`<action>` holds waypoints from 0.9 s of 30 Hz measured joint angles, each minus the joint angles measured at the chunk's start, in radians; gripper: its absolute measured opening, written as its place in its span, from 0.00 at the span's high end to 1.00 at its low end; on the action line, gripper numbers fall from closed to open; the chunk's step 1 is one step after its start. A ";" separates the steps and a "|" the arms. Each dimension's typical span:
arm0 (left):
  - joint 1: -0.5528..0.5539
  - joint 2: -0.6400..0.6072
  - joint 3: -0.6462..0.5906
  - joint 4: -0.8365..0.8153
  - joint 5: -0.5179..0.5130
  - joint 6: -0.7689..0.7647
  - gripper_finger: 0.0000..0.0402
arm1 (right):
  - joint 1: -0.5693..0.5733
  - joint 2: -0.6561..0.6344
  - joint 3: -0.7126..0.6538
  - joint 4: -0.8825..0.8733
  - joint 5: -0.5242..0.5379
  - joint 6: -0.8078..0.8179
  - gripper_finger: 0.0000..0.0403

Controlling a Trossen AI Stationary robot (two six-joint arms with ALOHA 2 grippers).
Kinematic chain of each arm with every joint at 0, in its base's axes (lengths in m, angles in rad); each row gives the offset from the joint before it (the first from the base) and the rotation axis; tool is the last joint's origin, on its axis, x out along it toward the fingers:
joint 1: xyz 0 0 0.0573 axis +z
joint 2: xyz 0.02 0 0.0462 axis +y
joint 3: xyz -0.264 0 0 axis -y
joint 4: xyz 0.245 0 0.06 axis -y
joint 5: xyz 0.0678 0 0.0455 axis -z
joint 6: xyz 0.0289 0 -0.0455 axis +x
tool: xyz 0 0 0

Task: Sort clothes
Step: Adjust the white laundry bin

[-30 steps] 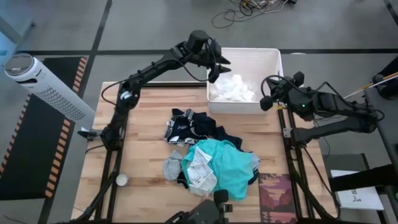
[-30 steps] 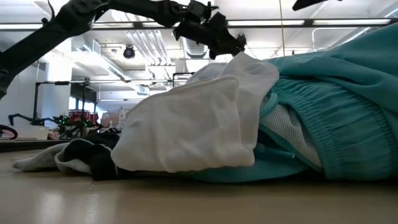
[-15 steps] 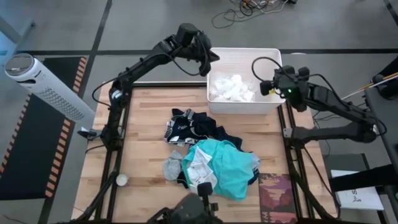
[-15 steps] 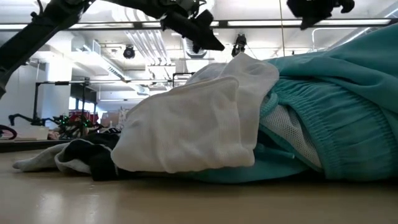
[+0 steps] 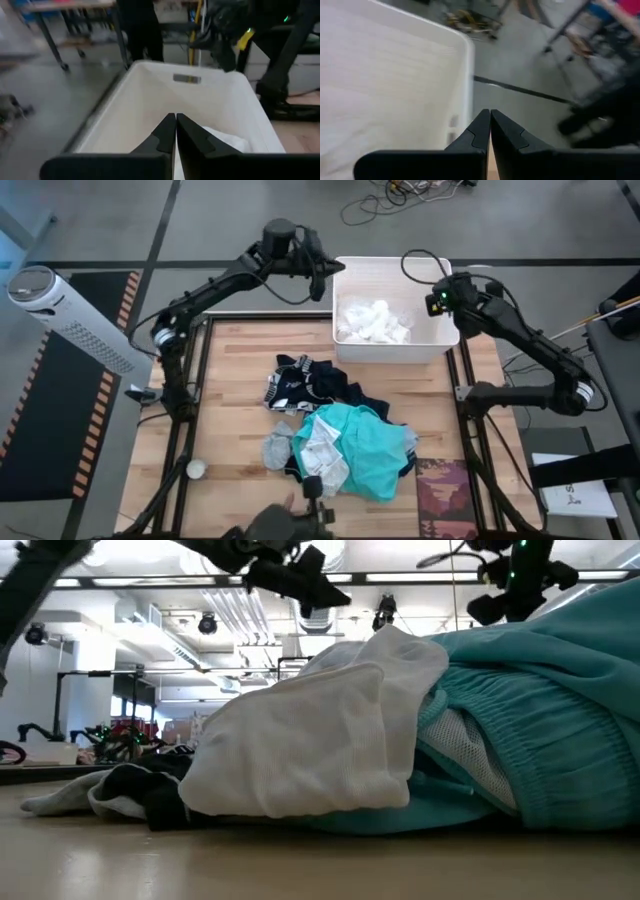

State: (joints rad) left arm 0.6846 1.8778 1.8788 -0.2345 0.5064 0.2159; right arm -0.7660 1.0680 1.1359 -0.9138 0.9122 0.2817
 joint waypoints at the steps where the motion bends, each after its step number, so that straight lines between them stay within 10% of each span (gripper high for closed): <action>1: 0.001 -0.030 -0.050 0.045 -0.006 0.001 1.00 | -0.002 0.009 0.000 -0.004 0.024 0.011 1.00; 13: 0.021 -0.366 -0.586 0.371 -0.160 0.010 1.00 | 0.000 0.120 -0.004 -0.150 0.105 0.205 1.00; 27: 0.084 -0.591 -0.840 0.434 -0.186 0.000 1.00 | 0.018 0.246 0.001 -0.196 0.016 0.332 1.00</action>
State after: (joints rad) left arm 0.7685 1.2869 1.0389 0.1997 0.3199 0.2157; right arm -0.7481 1.3138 1.1368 -1.1096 0.9282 0.6141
